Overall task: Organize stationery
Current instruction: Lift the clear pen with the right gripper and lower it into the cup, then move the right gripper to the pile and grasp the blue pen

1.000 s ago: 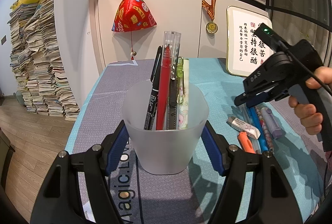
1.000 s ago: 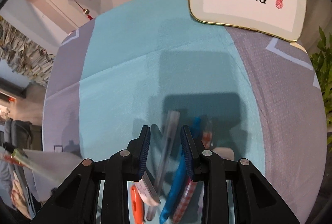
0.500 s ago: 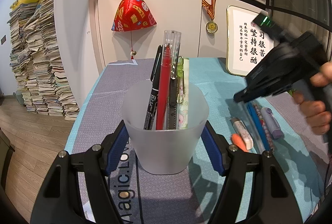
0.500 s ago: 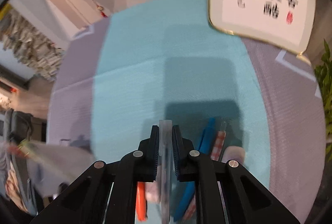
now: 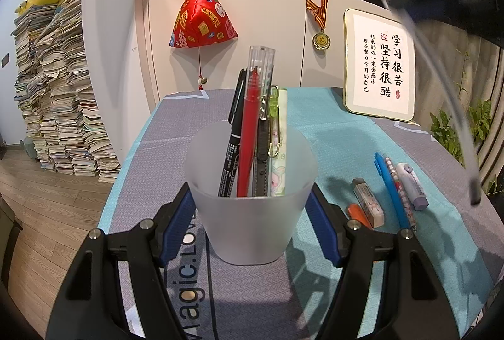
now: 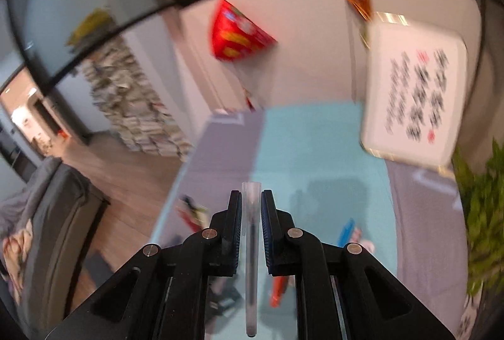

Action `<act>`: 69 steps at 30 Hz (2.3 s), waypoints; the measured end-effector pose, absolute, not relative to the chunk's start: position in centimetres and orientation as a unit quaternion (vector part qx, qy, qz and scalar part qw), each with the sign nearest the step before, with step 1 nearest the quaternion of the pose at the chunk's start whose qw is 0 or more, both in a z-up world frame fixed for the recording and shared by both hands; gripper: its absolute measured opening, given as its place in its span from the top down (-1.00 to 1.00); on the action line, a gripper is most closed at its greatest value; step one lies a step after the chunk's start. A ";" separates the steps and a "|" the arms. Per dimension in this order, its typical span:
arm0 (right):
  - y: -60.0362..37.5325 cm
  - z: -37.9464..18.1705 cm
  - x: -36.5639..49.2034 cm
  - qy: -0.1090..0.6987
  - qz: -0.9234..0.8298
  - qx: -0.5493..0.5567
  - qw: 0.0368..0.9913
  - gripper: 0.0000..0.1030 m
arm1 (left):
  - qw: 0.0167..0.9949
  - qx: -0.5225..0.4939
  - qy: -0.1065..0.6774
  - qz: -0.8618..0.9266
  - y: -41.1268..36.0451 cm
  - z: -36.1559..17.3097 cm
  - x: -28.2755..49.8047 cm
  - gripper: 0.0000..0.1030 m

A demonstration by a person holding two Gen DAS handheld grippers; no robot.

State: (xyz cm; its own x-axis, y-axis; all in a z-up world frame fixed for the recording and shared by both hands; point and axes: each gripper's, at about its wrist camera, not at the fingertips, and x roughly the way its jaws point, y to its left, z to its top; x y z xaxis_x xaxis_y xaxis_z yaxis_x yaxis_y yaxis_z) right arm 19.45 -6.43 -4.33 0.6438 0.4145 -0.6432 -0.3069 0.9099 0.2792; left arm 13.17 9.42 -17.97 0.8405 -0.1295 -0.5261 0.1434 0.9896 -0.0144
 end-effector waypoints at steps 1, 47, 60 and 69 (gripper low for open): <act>-5.4 -3.8 19.4 0.362 0.210 0.067 0.906 0.74 | 0.959 0.013 0.273 -0.071 9.4 -18.0 13.2 -0.34; -5.7 -8.9 18.4 0.362 0.274 0.080 0.887 0.74 | 0.957 0.011 0.280 -0.071 9.0 -18.3 13.1 -0.36; -14.1 -15.3 23.3 0.480 0.101 0.096 0.866 0.73 | 0.957 0.011 0.280 -0.071 9.0 -18.2 13.2 -0.35; -14.1 -17.8 25.6 0.513 0.100 0.110 0.845 0.73 | 0.957 0.010 0.282 -0.070 9.0 -18.2 13.3 -0.36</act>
